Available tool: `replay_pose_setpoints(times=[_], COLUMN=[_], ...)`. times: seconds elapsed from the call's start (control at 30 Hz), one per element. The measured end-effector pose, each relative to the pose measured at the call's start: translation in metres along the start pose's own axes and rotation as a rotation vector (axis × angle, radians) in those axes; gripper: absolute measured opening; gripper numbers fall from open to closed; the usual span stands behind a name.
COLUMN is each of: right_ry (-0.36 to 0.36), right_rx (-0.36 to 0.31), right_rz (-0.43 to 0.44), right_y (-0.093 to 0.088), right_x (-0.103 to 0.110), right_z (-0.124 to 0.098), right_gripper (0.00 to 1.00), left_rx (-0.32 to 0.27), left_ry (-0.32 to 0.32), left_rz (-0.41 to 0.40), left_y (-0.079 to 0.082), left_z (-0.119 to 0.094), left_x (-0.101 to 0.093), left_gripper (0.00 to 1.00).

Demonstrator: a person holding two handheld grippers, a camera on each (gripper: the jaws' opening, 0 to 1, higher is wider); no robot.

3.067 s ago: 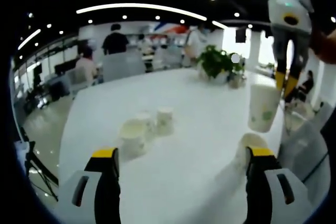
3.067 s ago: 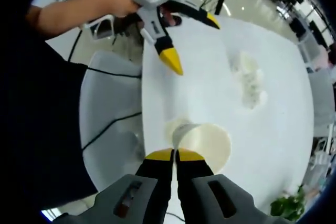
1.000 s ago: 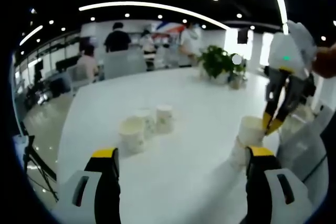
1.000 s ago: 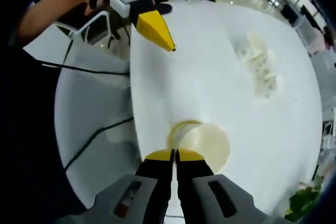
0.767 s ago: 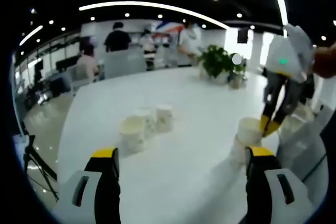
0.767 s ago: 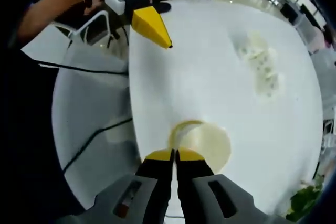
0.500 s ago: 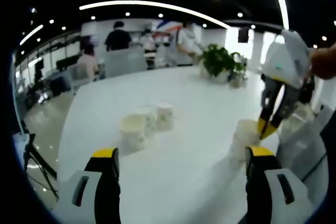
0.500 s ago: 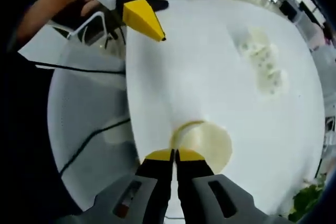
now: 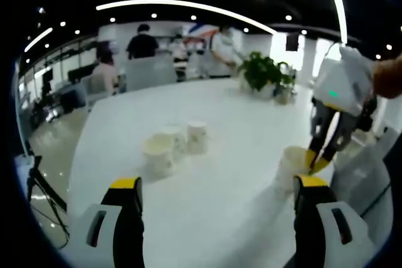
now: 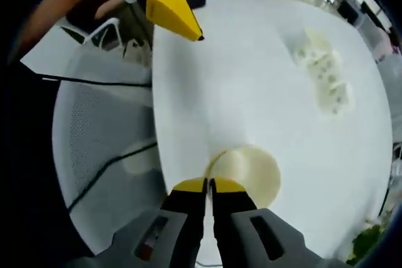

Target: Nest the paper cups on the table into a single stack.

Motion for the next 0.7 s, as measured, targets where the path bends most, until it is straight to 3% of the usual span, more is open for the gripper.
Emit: replay_pose_setpoints(times=[0.3, 0.43, 0.5, 0.63, 0.7], right_ry=[-0.008, -0.005, 0.005, 0.019, 0.016], right_rx=[-0.022, -0.082, -0.074, -0.111, -0.193], right_rz=[-0.016, -0.102, -0.091, -0.111, -0.106], right_y=[-0.001, 0.002, -0.001, -0.001, 0.004], right_x=[-0.001, -0.003, -0.004, -0.004, -0.009], right_z=[-0.003, -0.011, -0.019, -0.033, -0.049], right_gripper=[0.04, 0.22, 0.25, 0.40, 0.42], left_rx=[-0.001, -0.003, -0.007, -0.015, -0.019], left_ry=[0.001, 0.003, 0.003, 0.003, 0.004], left_rz=[0.004, 0.005, 0.005, 0.010, 0.011], left_y=[0.000, 0.001, 0.002, 0.004, 0.005], left_z=[-0.001, -0.002, -0.002, -0.002, -0.001], left_x=[-0.001, 0.000, 0.000, -0.001, 0.000], left_gripper=[0.99, 0.99, 0.99, 0.99, 0.99])
Point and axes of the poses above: the point that each gripper's makers call its tool centre point, and the gripper's own axes: z roughly forward along the fingers, x roughly to its left, y roughly out of its top, the point moved 4 cm from there along -z, roughly backward along the fingers, and after that the axes turned 13 degrees about z, right-handed, at the moved point
